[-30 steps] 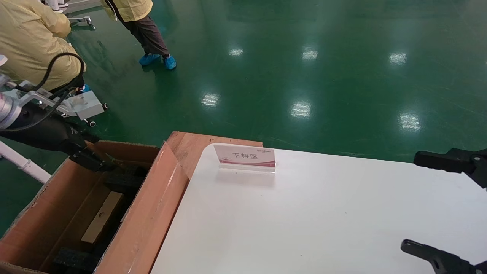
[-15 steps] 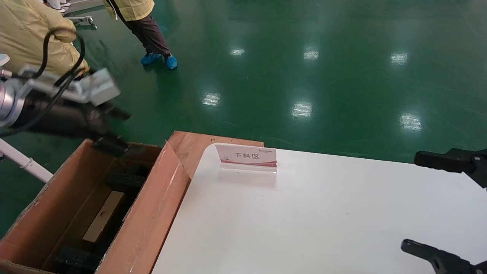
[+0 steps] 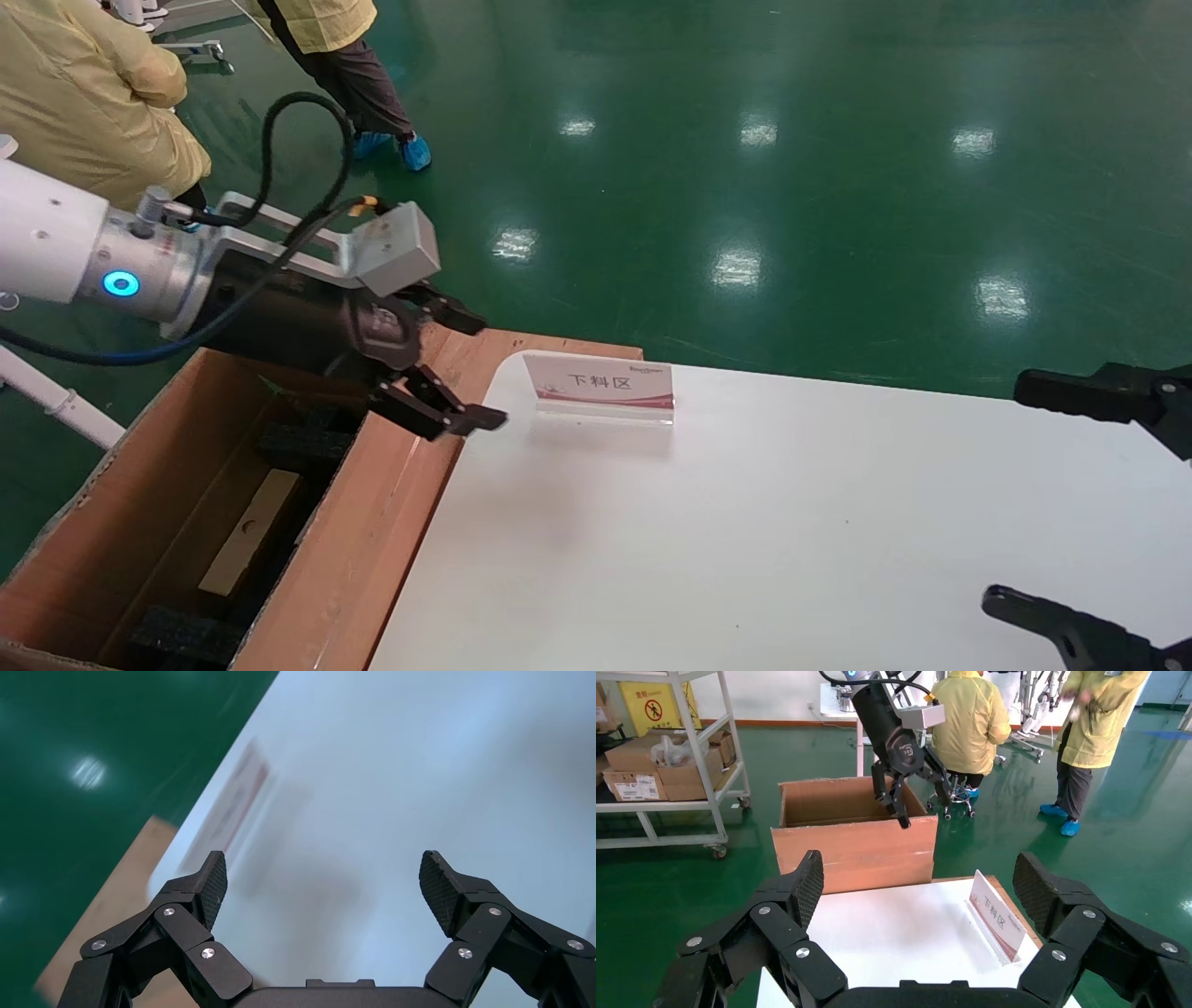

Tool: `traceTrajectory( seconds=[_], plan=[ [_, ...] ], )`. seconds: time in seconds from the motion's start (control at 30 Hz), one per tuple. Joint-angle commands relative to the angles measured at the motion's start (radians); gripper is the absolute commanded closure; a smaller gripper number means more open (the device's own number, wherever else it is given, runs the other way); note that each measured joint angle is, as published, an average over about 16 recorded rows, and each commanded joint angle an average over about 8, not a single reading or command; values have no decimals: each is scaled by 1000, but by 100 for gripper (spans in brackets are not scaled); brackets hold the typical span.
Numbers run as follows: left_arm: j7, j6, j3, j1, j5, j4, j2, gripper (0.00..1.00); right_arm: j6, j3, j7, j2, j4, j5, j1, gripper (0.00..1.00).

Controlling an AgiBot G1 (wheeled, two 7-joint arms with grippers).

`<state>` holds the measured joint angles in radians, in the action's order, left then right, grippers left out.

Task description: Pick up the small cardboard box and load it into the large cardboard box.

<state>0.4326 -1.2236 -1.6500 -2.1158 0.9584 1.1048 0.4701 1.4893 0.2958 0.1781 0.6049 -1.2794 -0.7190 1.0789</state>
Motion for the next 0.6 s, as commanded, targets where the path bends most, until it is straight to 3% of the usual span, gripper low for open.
traceTrajectory(
  seconds=[0.03, 0.17, 0.2, 0.43, 0.47, 0.6],
  plan=[
    [-12, -13, 67, 51, -11, 9, 7, 0, 0, -1, 0, 0, 0, 0, 0, 0],
    [-36, -40, 201, 153, -33, 26, 21, 0, 1, -2, 1, 1, 0, -1, -1, 0],
    [-42, -46, 234, 177, -39, 31, 24, 0, 1, -2, 1, 1, -1, -1, -1, 6],
    [-84, -93, 468, 355, -78, 61, 48, 0, 2, -4, 2, 2, -1, -3, -1, 93],
    [-90, -100, 501, 381, -83, 66, 52, 0, 2, -4, 3, 2, -1, -3, -1, 100],
    [-113, -126, 634, 482, -105, 83, 65, 0, 2, -6, 3, 2, -2, -4, -2, 100]
  ],
)
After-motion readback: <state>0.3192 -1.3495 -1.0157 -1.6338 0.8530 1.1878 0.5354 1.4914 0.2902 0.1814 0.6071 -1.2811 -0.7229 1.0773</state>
